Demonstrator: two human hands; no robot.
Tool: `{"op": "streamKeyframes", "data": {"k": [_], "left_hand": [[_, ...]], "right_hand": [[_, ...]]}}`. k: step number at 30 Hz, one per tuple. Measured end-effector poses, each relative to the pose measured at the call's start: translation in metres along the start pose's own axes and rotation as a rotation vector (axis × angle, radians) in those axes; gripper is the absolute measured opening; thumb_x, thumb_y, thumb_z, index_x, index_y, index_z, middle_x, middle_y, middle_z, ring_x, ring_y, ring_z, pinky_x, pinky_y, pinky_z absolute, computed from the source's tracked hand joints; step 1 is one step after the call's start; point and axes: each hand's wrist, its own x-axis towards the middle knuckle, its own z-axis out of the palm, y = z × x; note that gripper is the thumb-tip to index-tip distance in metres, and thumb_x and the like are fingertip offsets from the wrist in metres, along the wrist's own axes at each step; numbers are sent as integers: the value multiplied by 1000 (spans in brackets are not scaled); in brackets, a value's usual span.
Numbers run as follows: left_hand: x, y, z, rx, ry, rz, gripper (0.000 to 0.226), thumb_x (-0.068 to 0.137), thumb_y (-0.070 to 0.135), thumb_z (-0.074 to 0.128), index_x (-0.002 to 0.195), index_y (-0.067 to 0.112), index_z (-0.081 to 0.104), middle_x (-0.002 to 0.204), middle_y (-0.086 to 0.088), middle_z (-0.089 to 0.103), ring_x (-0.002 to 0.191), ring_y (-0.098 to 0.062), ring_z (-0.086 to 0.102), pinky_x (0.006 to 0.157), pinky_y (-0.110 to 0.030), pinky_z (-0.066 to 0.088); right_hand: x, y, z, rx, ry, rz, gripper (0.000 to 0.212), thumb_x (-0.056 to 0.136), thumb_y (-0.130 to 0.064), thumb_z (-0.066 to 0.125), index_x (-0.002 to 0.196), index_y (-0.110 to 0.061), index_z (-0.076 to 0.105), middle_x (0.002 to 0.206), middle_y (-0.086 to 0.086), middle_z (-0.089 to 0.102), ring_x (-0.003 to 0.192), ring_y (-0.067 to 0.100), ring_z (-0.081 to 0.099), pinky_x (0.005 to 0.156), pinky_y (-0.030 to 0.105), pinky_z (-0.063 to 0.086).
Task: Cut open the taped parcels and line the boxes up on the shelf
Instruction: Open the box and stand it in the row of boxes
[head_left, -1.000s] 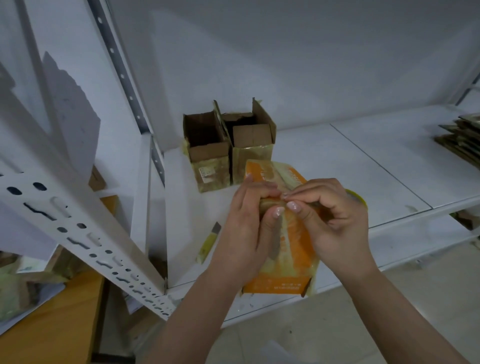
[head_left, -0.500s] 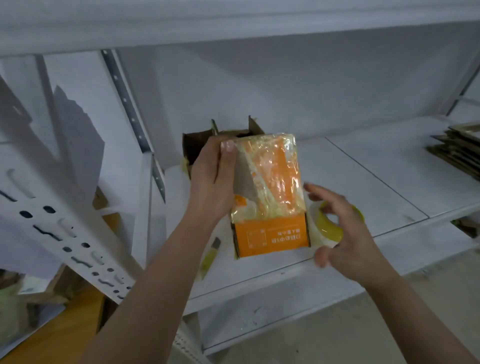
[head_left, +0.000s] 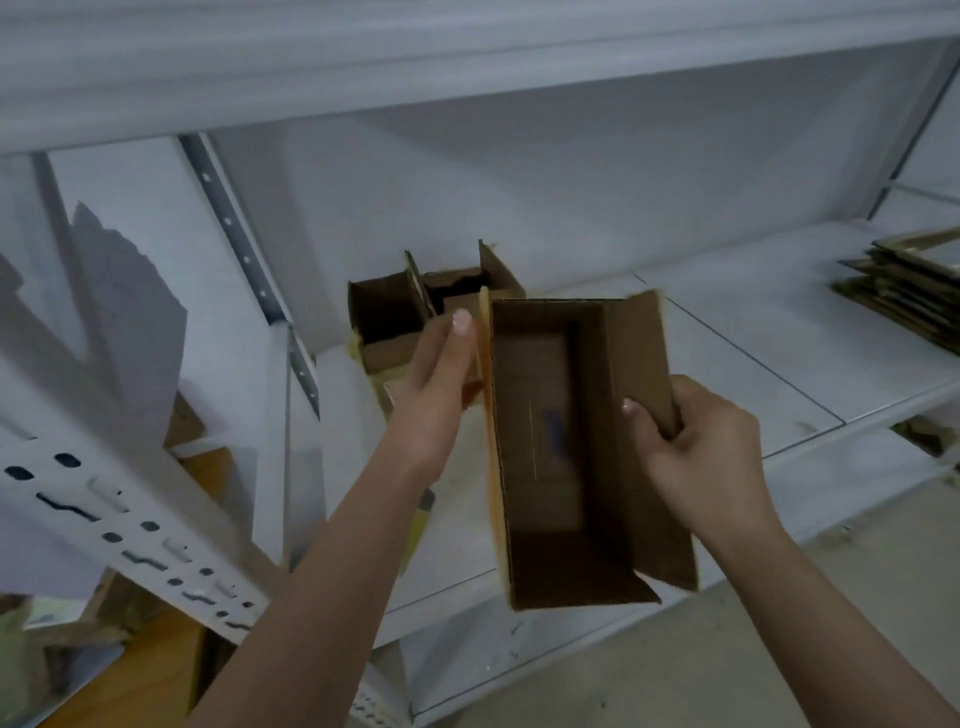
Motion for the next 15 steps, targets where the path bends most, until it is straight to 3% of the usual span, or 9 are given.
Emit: {"op": "streamKeyframes", "data": {"k": [2, 4, 6, 8, 10, 15], "left_hand": [[-10, -9, 2, 95, -51, -47, 51, 67, 93, 40, 111, 70, 50, 116, 38, 58, 110, 15, 54, 93, -24, 43], [-15, -14, 2, 140, -109, -94, 37, 68, 89, 48, 103, 76, 50, 105, 48, 56, 98, 28, 50, 85, -18, 40], [-14, -20, 3, 177, -152, -129, 54, 75, 76, 56, 125, 55, 53, 122, 29, 61, 116, 8, 54, 98, -32, 46], [-14, -23, 1, 267, -139, -140, 56, 86, 57, 61, 135, 33, 52, 133, 10, 59, 128, -13, 51, 107, -44, 44], [-17, -26, -3, 351, -98, -133, 51, 90, 47, 62, 136, 27, 52, 135, 7, 58, 129, -16, 50, 108, -45, 43], [-32, -34, -16, 485, -103, -174, 60, 89, 47, 63, 141, 23, 47, 139, 5, 54, 127, -13, 51, 104, -40, 47]], "right_hand": [[8, 3, -2, -10, -105, 91, 25, 90, -24, 65, 79, -1, 63, 63, 14, 63, 61, 30, 60, 60, 39, 50], [15, 4, 1, -33, -174, 166, 30, 89, -26, 66, 76, 1, 62, 65, 16, 62, 65, 31, 61, 62, 37, 47], [16, 5, 10, -9, -255, 250, 28, 90, -26, 67, 81, 0, 66, 69, 13, 66, 69, 29, 64, 65, 36, 49], [11, 4, 18, 99, -350, 332, 23, 91, -27, 67, 93, -5, 70, 73, 8, 71, 68, 23, 69, 75, 41, 55], [5, 3, 22, 135, -406, 354, 28, 90, -35, 67, 101, -9, 70, 75, 2, 73, 67, 14, 71, 81, 45, 57], [-3, 1, 16, 74, -510, 309, 51, 83, -56, 65, 111, -13, 69, 79, -4, 75, 79, 6, 70, 83, 38, 57]]}}
